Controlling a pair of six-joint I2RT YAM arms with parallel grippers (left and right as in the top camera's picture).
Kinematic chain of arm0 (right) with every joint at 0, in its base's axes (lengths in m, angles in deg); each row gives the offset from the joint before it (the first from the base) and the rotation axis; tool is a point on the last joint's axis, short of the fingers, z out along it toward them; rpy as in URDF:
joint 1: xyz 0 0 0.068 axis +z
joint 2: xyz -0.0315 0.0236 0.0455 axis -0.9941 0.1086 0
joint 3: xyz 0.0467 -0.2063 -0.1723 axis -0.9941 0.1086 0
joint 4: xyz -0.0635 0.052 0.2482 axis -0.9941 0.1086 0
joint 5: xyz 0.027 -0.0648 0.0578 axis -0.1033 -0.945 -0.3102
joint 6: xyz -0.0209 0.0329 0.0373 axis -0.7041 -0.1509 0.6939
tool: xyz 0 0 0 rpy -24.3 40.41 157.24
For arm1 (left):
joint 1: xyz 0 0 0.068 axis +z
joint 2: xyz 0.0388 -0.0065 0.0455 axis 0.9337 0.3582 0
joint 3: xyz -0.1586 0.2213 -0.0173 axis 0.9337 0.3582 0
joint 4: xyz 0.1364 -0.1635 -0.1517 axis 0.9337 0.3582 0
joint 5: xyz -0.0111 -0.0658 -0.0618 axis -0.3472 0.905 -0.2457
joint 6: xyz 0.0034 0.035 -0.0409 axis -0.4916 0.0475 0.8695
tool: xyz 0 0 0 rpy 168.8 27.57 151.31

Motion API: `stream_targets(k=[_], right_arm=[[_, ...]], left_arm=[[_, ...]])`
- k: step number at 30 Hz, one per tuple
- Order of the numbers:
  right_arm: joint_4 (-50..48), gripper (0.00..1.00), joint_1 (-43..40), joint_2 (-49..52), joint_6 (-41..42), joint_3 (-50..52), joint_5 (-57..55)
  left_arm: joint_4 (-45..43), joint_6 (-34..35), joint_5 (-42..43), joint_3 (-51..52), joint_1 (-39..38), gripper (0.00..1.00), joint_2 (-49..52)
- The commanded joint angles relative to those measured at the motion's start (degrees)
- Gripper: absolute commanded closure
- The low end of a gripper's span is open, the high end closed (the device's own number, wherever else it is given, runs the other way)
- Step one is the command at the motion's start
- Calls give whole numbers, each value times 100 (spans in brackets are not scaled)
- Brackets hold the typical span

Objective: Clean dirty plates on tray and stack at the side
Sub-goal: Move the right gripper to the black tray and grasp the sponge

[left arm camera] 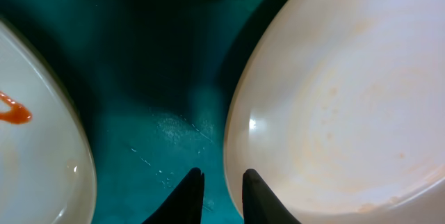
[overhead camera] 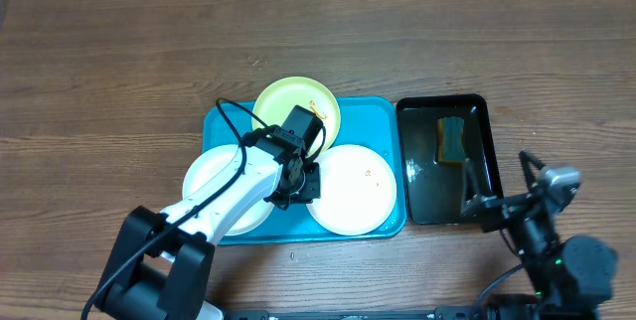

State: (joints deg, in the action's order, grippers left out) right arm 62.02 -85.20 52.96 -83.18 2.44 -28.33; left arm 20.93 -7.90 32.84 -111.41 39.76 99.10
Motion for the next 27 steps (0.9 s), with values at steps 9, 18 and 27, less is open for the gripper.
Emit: stream_targets(k=[9,18,27], right_arm=[[2277,0,-20,4094,98,-3722,487],[2483,14,-20,5532,101,-4030,1034],[2763,20,-13,6225,271,-4024,28]], left_arm=[[-83,2,116,50,111,80,168],[-164,-164,201,50,111,80,173],[-208,-203,271,28,140,77,282]])
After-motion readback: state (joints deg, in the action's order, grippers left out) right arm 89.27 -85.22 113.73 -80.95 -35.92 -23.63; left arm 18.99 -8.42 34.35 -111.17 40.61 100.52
